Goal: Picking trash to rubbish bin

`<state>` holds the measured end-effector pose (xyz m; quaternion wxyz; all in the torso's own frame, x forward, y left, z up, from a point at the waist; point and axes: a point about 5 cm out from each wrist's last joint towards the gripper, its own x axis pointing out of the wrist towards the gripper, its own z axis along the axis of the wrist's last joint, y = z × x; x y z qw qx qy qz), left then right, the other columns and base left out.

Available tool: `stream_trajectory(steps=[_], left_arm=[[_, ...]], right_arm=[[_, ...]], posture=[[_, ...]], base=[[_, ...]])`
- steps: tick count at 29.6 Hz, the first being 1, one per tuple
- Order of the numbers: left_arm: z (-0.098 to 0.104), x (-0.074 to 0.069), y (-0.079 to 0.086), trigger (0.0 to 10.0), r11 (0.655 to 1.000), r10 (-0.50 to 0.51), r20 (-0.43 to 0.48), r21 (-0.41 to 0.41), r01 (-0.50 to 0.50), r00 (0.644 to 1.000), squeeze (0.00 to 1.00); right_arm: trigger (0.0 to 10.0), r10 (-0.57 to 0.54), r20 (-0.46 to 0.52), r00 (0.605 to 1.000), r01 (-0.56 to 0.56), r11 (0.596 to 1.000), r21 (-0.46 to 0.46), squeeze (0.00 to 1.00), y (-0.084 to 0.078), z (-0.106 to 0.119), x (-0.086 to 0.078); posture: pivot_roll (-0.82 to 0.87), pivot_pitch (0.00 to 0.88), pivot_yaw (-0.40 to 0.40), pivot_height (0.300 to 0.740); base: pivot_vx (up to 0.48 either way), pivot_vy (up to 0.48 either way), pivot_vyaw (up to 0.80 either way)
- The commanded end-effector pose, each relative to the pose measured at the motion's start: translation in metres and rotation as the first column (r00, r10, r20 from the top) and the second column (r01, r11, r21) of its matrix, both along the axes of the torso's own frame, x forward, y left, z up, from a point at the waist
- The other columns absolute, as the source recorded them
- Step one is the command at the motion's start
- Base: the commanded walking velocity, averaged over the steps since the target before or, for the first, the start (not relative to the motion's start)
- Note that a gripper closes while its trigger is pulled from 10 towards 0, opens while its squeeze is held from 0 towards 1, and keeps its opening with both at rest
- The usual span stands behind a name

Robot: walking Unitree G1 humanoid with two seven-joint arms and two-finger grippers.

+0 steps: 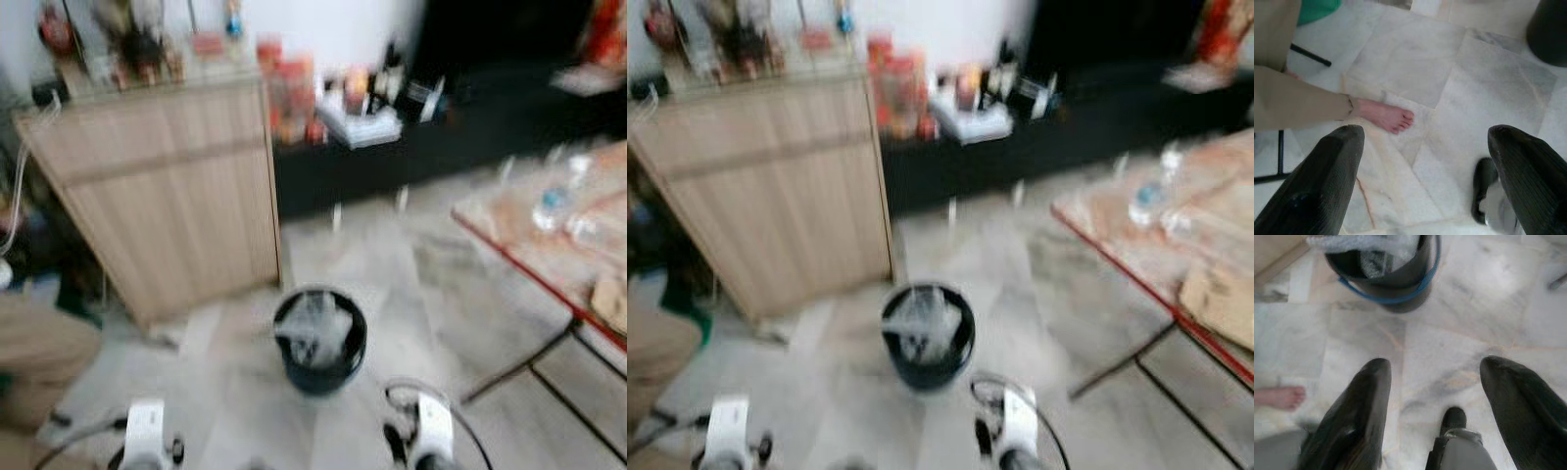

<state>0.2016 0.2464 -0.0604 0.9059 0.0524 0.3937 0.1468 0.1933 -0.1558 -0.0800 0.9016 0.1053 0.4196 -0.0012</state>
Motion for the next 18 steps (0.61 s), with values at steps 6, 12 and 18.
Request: stream_trajectory(steps=[6, 12, 18], left_arm=[[0.0, 0.002, -0.0026, 10.0, 1.0, -0.002, -0.004, -0.006, 0.002, 1.0, 0.0], [-0.0019, -0.0009, -0.0034, 10.0, 1.0, -0.001, -0.014, -0.008, 0.001, 1.0, 0.0], [-0.0053, -0.0069, -0.0038, 10.0, 1.0, 0.005, -0.031, -0.01, -0.005, 0.999, 0.0]], right_arm=[[10.0, -0.003, 0.004, 1.0, 0.003, 1.0, 0.002, 0.0, 0.0019, 0.001, 0.0021], [10.0, -0.002, -0.005, 1.0, 0.002, 1.0, -0.004, 0.0, 0.0004, -0.0008, -0.0014], [10.0, -0.008, -0.013, 1.0, 0.007, 1.0, -0.016, 0.0, -0.0026, -0.002, -0.0039]], posture=[[0.05, 0.031, -0.047, 0.74], [0.05, 0.032, -0.049, 0.74], [0.05, 0.033, -0.05, 0.74]], base=[[0.0, 0.0, 0.0], [0.0, 0.0, 0.0], [0.0, 0.0, 0.0]])
